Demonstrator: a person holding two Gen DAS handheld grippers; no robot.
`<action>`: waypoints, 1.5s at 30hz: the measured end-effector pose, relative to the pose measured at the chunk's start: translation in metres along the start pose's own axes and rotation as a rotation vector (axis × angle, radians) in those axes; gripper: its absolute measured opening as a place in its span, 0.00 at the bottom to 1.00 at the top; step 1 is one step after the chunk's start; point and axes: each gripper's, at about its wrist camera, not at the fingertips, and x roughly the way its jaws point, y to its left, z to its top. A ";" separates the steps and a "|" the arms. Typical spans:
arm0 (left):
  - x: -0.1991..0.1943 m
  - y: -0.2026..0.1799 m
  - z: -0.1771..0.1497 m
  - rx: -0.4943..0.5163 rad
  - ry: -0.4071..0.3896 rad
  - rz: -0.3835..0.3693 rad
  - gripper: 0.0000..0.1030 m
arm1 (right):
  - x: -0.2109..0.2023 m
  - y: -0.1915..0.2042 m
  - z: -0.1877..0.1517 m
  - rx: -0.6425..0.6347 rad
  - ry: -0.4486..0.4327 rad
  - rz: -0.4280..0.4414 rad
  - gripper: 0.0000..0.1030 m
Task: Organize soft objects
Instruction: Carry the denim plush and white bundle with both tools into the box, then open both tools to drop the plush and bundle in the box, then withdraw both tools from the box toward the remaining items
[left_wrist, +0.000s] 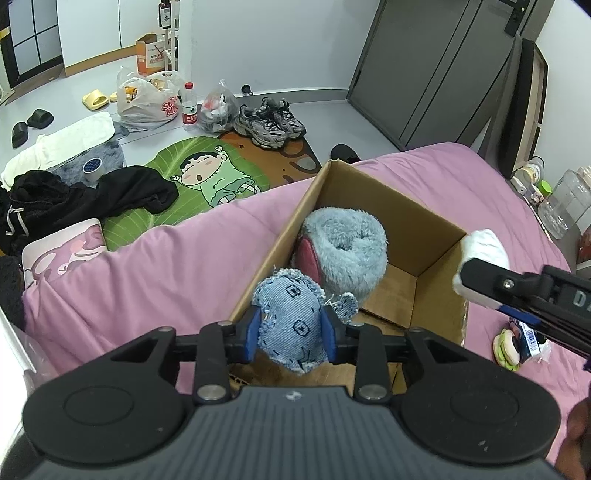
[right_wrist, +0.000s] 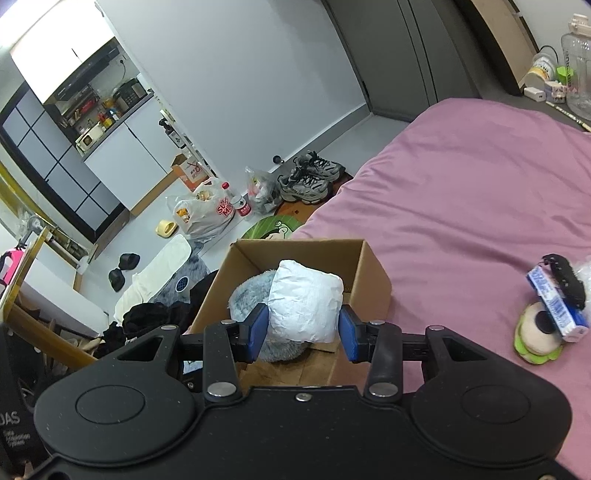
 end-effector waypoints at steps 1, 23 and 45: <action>-0.001 -0.002 0.000 0.015 -0.006 0.005 0.37 | 0.001 0.000 0.000 0.001 0.000 -0.001 0.40; -0.037 -0.020 0.001 0.022 -0.057 0.019 0.69 | -0.050 -0.007 -0.002 0.012 0.029 -0.062 0.69; -0.074 -0.101 -0.027 0.137 -0.008 -0.061 0.84 | -0.147 -0.076 -0.003 0.044 -0.028 -0.150 0.90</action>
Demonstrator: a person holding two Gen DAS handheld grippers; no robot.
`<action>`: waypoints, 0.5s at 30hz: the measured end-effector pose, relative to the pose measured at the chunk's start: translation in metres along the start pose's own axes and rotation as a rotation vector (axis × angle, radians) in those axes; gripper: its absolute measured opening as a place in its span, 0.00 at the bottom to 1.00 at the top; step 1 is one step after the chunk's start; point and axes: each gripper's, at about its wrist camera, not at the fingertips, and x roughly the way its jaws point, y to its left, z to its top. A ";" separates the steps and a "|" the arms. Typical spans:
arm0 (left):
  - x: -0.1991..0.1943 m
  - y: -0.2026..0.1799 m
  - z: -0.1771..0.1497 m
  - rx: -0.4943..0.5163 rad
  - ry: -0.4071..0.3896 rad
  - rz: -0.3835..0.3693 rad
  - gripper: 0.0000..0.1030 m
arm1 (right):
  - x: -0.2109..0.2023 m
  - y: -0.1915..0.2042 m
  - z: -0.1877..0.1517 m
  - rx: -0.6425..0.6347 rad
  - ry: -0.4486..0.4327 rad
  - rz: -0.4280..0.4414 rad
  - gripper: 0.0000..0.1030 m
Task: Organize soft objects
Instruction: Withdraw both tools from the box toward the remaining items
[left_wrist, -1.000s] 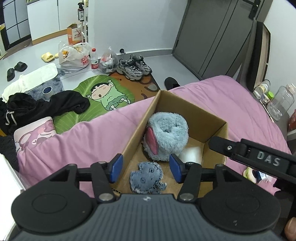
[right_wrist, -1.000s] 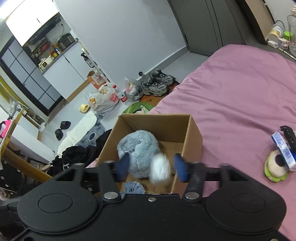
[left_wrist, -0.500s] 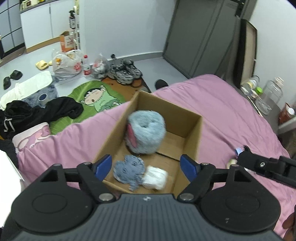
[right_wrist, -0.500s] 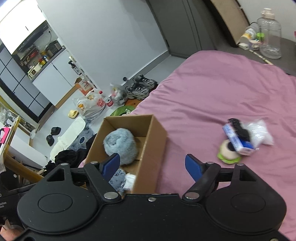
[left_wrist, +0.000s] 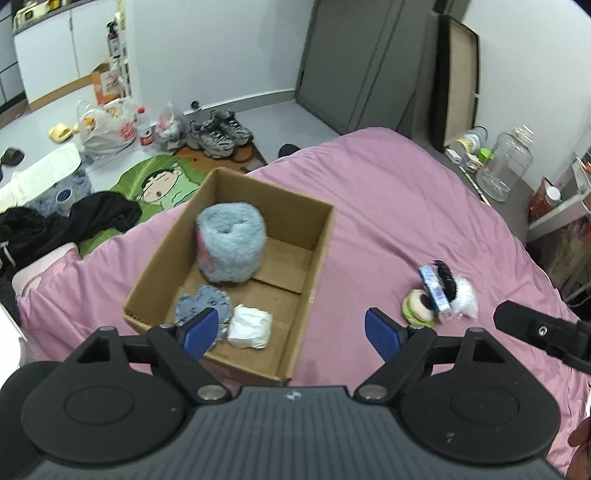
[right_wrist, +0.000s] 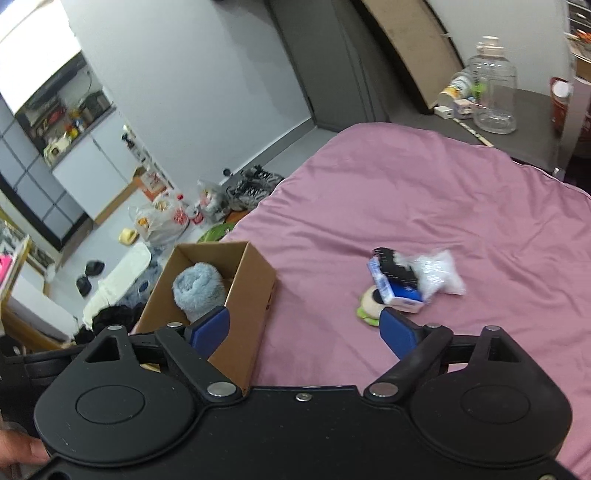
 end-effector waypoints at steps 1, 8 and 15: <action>-0.002 -0.005 -0.001 0.011 -0.006 0.001 0.85 | -0.002 -0.005 0.001 0.013 -0.006 0.000 0.92; -0.009 -0.031 -0.007 0.049 -0.025 0.003 0.90 | -0.017 -0.024 0.006 0.050 -0.059 -0.003 1.00; -0.004 -0.053 -0.011 0.079 -0.029 -0.016 0.99 | -0.020 -0.039 0.005 0.055 -0.043 -0.001 1.00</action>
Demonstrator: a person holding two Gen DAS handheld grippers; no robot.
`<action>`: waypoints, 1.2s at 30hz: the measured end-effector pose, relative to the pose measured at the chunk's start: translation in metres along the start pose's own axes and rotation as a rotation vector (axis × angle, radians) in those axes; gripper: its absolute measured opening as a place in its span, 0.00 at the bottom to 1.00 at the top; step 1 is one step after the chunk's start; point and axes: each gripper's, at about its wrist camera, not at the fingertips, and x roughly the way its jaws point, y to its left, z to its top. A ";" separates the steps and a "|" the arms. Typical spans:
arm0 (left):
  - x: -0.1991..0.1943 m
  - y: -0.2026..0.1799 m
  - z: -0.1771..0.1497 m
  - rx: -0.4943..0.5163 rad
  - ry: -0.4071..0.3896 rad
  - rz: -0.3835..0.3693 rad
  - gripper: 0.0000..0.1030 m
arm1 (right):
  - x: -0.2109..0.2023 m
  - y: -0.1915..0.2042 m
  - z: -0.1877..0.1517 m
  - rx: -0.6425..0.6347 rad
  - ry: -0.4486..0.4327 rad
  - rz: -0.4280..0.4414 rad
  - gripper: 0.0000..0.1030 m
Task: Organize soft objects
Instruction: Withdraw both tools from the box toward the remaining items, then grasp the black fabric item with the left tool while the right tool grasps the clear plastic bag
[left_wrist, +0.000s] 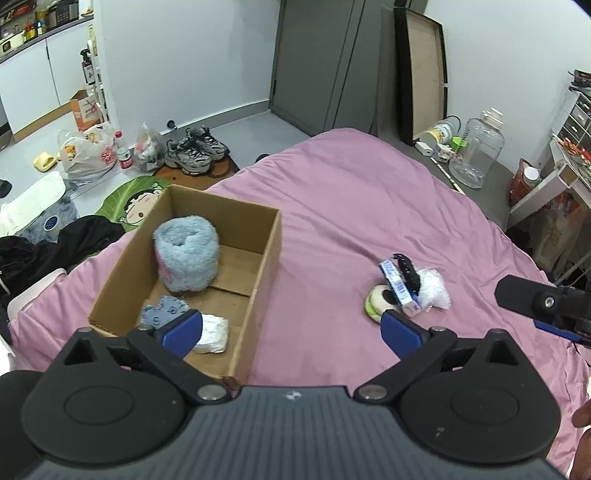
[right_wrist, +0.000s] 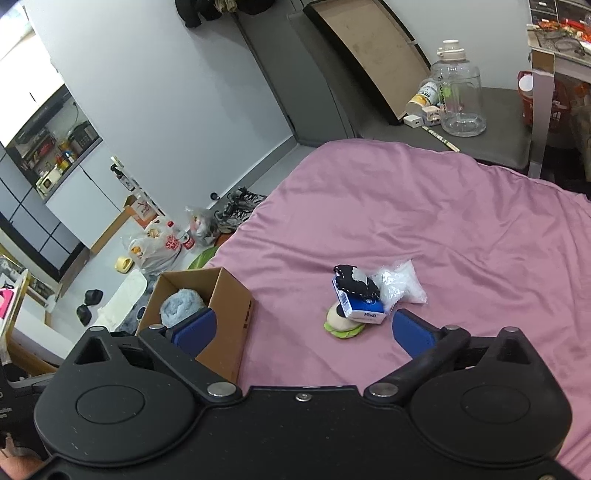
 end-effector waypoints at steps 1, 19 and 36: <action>0.001 -0.003 0.000 0.007 0.001 -0.005 0.99 | 0.000 -0.002 0.000 -0.001 0.000 -0.001 1.00; 0.046 -0.047 0.004 -0.001 0.043 0.002 0.99 | 0.012 -0.067 0.010 0.141 0.003 -0.029 0.98; 0.094 -0.064 0.026 -0.133 0.023 -0.104 0.88 | 0.076 -0.103 0.022 0.229 0.091 -0.060 0.80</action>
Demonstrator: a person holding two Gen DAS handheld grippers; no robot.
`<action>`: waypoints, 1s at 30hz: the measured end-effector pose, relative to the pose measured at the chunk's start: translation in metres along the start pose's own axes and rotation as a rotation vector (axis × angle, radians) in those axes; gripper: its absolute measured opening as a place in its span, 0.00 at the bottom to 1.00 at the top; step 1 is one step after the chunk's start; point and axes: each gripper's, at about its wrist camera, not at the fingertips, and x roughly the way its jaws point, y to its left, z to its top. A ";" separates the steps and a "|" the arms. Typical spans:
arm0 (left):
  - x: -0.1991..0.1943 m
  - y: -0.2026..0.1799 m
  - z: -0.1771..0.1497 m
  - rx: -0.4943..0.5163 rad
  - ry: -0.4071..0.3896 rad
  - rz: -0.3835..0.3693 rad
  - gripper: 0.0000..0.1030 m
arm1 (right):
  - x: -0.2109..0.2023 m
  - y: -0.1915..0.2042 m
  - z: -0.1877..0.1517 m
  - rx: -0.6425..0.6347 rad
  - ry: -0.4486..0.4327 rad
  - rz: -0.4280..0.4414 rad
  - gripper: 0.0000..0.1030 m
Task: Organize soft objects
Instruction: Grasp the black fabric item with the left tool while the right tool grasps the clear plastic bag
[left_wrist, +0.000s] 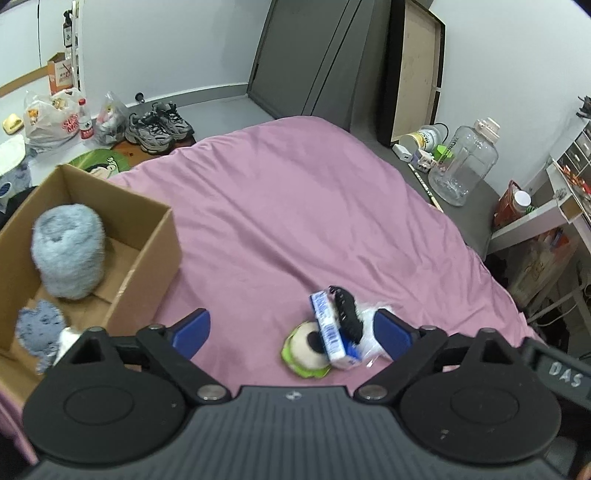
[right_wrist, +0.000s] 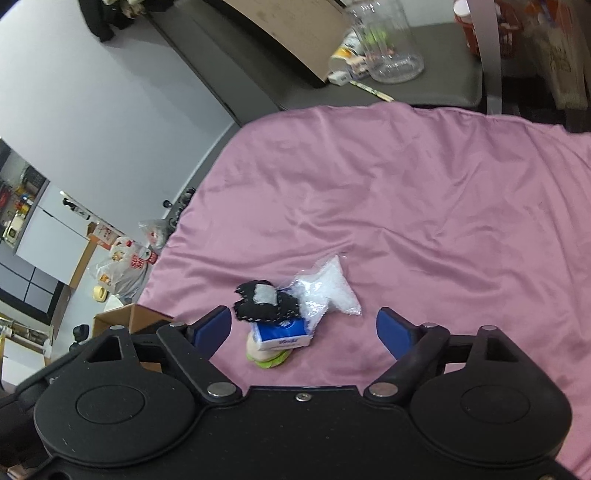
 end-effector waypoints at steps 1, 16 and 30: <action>0.004 -0.002 0.000 -0.004 0.001 -0.002 0.83 | 0.005 -0.003 0.001 0.011 0.005 -0.001 0.79; 0.071 -0.017 0.006 -0.073 0.124 -0.047 0.56 | 0.067 -0.025 0.005 0.053 0.079 0.000 0.61; 0.091 -0.007 0.016 -0.137 0.193 -0.133 0.08 | 0.108 -0.021 0.005 0.036 0.094 -0.010 0.61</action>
